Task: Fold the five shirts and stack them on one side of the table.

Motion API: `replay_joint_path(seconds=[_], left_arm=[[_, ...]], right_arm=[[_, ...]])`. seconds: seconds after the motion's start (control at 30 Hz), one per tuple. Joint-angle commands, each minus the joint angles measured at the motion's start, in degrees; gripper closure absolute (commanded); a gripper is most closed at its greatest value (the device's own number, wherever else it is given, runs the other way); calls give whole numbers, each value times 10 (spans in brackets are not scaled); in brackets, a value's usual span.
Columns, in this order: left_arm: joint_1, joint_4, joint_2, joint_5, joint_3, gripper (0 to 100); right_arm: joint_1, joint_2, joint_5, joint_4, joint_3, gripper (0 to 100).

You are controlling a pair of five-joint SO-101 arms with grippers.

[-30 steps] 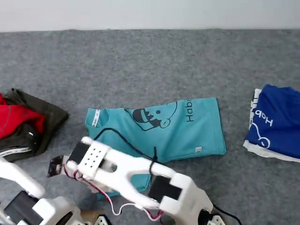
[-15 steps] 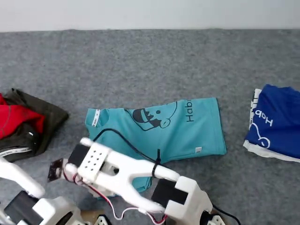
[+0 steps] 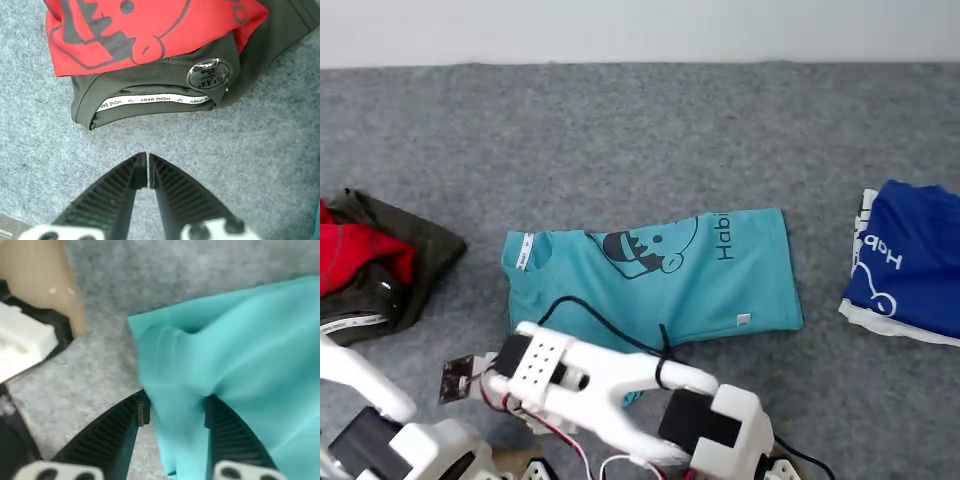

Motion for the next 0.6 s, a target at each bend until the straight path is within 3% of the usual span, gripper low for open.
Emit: replay_joint_path(seconds=[0.0,0.2,0.57], left_arm=[[0,6,-28,-7,-27,981],[1,6,-28,-7,-26,981],[1,7,-28,-6,-26,981]], right_arm=[[29,14,-1,-36,7,895],[31,63,-1,6,-53,987],[38,13,19,80,-98,988]])
